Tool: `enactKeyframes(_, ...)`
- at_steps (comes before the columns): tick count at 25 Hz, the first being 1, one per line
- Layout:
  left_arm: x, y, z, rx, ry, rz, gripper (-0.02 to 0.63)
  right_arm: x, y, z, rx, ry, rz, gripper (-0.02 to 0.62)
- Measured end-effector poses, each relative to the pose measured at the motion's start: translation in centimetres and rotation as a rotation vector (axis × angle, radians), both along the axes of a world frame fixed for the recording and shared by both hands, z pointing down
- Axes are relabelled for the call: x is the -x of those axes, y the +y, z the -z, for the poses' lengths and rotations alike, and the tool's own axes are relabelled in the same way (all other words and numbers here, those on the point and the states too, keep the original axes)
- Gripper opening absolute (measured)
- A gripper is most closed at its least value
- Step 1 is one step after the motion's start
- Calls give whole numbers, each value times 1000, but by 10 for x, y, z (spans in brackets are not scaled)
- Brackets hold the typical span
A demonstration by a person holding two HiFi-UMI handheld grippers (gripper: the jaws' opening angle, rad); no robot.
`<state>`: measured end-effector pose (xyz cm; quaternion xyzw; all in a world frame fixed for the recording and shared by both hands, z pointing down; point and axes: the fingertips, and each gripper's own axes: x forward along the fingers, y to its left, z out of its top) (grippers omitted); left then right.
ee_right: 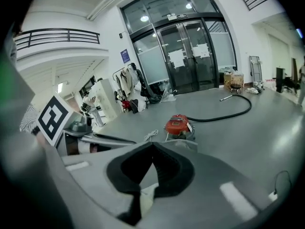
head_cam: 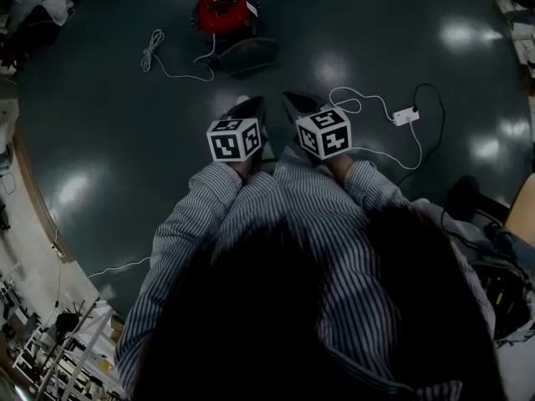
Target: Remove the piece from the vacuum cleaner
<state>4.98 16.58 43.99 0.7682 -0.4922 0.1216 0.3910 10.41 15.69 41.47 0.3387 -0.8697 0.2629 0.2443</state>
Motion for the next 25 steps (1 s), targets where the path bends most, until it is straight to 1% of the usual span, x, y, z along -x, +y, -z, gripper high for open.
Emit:
enactKeyframes(4, 32, -62, -1, 9, -26, -30, 6, 25, -66, -2, 2, 9, -33, 2)
enactKeyframes(8, 64, -118, 1, 4, -23, -50, 6, 51, -124, 0, 0, 8, -73, 2)
enactKeyframes(11, 80, -151, -4, -1, -17, -63, 6, 68, -156, -5, 9, 18, -90, 2)
enactKeyframes(15, 89, -172, -14, 29, -19, -61, 6, 79, -173, -12, 31, 42, -84, 2)
enactKeyframes(21, 96, -188, -38, 102, -4, -44, 6, 85, -188, -45, 122, 84, -47, 2)
enactKeyframes(25, 96, -194, -50, 123, -7, -33, 6, 85, -195, -56, 138, 106, -25, 2)
